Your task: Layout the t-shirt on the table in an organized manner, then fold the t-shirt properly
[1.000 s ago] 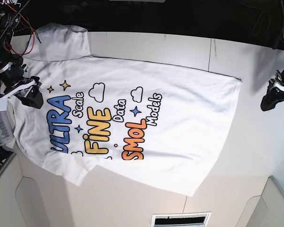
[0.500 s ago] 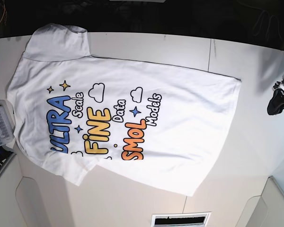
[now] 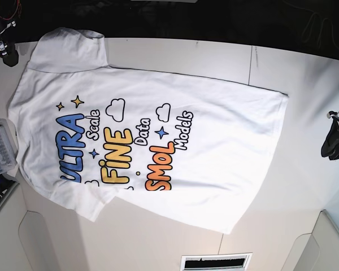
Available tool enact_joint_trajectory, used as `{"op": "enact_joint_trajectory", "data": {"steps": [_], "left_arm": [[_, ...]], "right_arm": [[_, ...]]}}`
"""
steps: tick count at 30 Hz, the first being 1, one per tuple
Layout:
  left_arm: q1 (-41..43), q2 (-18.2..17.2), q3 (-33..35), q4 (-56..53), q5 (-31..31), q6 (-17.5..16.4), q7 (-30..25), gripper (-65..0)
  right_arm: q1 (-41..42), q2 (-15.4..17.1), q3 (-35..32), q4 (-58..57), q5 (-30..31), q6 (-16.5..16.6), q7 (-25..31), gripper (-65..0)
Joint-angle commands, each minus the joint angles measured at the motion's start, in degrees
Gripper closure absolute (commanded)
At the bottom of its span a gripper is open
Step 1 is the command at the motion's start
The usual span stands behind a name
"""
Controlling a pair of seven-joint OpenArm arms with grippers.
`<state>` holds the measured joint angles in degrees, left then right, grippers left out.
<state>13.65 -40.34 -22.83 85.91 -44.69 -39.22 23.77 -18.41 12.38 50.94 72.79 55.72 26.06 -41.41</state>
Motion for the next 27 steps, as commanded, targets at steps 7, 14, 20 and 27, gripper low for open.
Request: {"op": "enact_joint_trajectory", "data": {"steps": [7, 14, 20, 27], "left_arm": [[-0.6, -1.4, -2.8, 0.7, 0.5, 1.3, -1.3, -23.7], [-0.4, -1.4, -9.0, 0.5, 0.6, 1.6, -0.7, -23.7], [-0.5, -1.3, -10.6, -2.4, 0.9, 7.1, 2.7, -23.7], [-0.4, 3.6, -10.5, -12.6, -7.5, 12.9, 14.6, -23.7]], "right_arm": [[0.0, 0.9, -7.5, 0.8, -0.5, 1.2, 0.4, -23.6], [0.0, 0.9, -9.7, 0.8, -1.2, 1.3, 0.5, -20.0], [0.0, 0.9, -9.7, 0.8, -3.0, 4.2, 0.4, 0.0], [0.0, 0.9, -9.7, 0.8, -2.6, 4.2, 0.4, 0.0]]}}
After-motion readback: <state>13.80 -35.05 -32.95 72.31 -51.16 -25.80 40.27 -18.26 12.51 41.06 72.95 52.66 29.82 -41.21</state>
